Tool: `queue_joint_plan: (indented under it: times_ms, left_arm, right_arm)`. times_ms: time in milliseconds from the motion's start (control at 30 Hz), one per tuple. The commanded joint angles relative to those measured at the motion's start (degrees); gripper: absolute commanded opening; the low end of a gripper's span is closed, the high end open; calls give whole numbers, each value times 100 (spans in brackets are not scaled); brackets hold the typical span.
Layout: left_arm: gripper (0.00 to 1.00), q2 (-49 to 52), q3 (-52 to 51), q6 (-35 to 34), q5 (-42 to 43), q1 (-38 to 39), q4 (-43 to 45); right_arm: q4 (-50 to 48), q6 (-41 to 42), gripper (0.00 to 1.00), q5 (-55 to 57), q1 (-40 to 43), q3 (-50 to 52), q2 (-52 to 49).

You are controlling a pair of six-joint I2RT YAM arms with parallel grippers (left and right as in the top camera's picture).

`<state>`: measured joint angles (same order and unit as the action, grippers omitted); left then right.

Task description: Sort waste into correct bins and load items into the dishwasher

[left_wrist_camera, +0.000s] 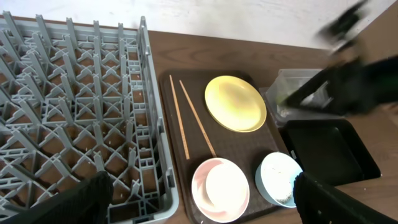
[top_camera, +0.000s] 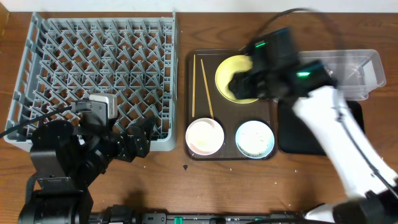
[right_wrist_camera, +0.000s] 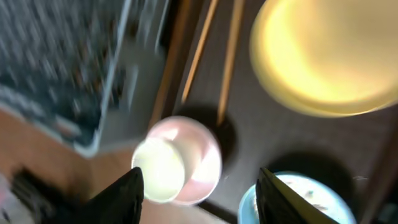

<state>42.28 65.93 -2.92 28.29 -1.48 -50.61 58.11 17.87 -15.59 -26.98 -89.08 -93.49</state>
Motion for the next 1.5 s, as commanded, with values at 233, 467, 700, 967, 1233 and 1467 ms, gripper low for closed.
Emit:
queue_joint_plan:
  times_ms: [233, 467, 700, 967, 1233, 1467]
  left_arm:
    - [93, 0, 79, 74, -11, 7, 11]
    - [93, 0, 79, 74, -9, 7, 11]
    - [93, 0, 79, 70, 81, 7, -35]
    - [93, -2, 79, -50, 426, 7, 173]
    - [94, 221, 79, -1379, 498, 4, 632]
    - [94, 881, 79, -1707, 3112, 7, 1414]
  right_arm:
    - [323, -356, 47, 337, -1333, 70, -1497]
    - [269, 96, 31, 831, -1392, 70, -1939]
    - [205, 98, 11, 881, -1366, 70, -1967]
    - [415, -4, 1, 831, -1056, 9, -1755]
    - [219, -1062, 1, -1058, 160, -17, -398]
    - [-885, -1648, 1, -4057, 1403, -17, 533]
